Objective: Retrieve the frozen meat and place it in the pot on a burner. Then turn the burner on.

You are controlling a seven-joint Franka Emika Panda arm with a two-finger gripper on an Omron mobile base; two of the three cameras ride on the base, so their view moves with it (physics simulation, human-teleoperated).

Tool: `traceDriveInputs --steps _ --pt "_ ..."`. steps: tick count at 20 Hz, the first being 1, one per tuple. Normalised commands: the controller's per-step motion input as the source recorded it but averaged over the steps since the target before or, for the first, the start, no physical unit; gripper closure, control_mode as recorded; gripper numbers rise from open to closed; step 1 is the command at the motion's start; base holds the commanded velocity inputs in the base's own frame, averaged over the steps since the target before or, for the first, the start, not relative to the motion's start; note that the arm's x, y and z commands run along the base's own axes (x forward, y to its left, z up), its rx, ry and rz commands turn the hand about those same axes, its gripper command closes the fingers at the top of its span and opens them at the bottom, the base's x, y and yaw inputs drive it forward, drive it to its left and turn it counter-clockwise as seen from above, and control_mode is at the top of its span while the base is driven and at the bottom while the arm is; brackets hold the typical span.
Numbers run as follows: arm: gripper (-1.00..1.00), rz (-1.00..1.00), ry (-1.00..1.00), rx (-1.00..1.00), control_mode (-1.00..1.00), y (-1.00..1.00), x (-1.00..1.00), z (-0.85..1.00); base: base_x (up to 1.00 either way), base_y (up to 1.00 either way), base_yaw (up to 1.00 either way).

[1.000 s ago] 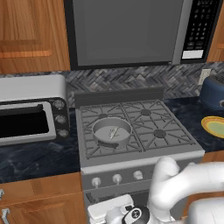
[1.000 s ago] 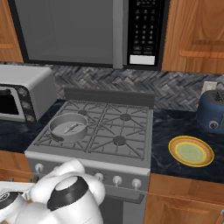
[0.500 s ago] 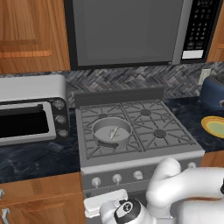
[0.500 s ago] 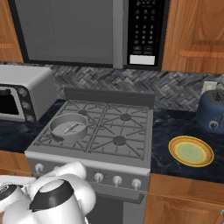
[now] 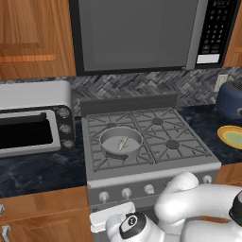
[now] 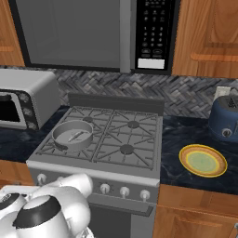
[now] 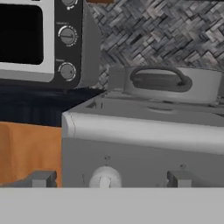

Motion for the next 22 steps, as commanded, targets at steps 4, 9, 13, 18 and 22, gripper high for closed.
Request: traceDriveInputs --steps 4,9,13,18,22 --pt "-1.00 0.09 -0.04 0.00 -1.00 -0.42 0.33 -0.44 0.00 0.00 0.00" --pt "-1.00 0.05 -0.04 0.00 -1.00 -0.35 0.43 -0.31 0.00 0.00 0.00" --pt "-1.00 0.03 -0.01 0.02 -1.00 -0.45 0.66 -0.20 0.00 0.00 0.00" --pt "-1.00 0.03 0.00 0.15 -1.00 -0.39 0.55 -0.06 0.00 0.00 0.00" --pt "-1.00 0.00 0.00 0.08 -1.00 -0.03 0.03 0.00 0.00 0.00 0.00"
